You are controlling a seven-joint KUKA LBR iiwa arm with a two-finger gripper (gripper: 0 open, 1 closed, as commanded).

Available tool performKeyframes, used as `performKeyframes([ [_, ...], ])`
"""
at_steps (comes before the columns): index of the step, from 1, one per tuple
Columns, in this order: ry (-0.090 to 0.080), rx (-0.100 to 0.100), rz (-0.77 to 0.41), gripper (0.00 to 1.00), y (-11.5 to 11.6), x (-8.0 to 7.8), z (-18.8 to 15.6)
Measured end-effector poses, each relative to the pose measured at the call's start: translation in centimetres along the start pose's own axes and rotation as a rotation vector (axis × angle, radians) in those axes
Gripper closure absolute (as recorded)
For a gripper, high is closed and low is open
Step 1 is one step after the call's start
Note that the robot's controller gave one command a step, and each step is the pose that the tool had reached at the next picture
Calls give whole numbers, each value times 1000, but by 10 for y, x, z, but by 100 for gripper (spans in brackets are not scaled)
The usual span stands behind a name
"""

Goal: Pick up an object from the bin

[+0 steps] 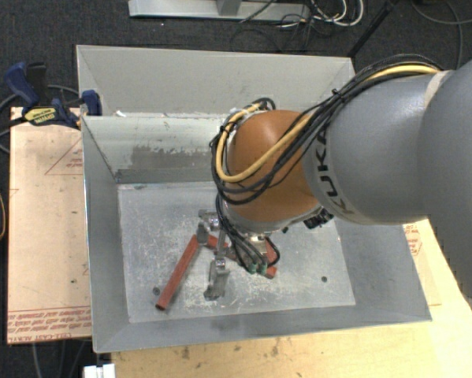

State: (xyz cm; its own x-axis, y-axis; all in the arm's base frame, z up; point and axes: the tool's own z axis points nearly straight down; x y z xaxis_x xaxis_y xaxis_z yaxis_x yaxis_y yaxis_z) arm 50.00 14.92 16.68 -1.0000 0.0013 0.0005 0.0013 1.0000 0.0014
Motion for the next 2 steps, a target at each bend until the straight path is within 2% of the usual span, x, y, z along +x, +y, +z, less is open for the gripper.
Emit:
performKeyframes([
  [1, 0, 0, -169, 0, 23, -20, 100],
  [2, -2, 0, -167, 100, 23, -21, 96],
])
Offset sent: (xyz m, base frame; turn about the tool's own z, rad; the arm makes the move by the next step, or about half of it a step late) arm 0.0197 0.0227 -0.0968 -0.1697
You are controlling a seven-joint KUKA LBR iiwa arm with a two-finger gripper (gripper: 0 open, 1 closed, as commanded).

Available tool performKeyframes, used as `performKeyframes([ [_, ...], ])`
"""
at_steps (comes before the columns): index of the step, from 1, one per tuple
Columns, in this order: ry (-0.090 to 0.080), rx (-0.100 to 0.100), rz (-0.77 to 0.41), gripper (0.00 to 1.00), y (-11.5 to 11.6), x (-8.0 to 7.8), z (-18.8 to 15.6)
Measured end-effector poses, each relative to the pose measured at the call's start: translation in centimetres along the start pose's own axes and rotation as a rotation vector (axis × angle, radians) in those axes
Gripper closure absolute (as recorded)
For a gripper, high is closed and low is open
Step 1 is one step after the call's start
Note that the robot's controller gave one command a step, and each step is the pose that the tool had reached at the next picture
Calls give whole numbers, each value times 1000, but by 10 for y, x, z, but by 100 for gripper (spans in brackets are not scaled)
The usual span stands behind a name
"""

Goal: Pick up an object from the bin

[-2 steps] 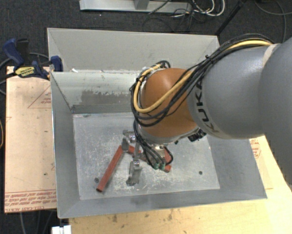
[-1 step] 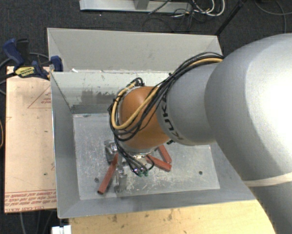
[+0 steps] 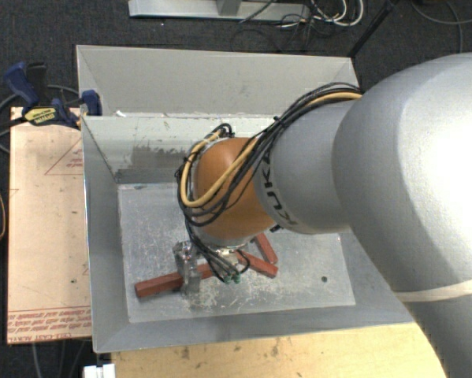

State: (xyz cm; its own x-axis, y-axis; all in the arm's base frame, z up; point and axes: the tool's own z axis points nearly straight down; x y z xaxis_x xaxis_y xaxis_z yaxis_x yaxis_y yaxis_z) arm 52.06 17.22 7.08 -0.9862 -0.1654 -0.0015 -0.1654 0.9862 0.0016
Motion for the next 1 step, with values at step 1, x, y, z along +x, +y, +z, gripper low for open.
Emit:
performKeyframes([
  [1, -10, 1, 11, 100, -34, -16, -143],
])
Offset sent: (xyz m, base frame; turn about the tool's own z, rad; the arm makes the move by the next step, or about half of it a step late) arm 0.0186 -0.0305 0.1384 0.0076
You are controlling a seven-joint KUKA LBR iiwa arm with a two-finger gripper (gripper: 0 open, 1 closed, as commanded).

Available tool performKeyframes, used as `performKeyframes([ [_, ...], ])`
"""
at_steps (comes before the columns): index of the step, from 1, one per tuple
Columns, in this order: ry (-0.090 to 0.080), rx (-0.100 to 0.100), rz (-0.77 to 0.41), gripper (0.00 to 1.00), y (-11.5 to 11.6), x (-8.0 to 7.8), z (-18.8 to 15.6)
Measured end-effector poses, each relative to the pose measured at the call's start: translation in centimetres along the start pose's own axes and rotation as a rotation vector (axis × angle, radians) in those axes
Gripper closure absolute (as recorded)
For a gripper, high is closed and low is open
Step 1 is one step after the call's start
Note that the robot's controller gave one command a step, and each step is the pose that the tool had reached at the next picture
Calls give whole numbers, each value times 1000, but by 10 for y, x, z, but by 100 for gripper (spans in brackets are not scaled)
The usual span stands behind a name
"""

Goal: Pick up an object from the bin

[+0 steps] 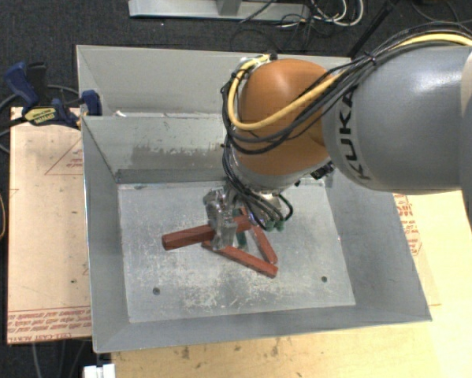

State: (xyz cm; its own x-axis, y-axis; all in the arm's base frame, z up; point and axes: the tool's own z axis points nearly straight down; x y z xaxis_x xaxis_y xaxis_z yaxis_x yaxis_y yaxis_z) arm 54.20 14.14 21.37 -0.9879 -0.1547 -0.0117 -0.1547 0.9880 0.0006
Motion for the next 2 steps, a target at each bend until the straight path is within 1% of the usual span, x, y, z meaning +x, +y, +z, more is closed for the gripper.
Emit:
performKeyframes([
  [1, 8, -3, -73, 100, 58, -22, 22],
  [2, 6, -2, -109, 100, 73, -14, -11],
])
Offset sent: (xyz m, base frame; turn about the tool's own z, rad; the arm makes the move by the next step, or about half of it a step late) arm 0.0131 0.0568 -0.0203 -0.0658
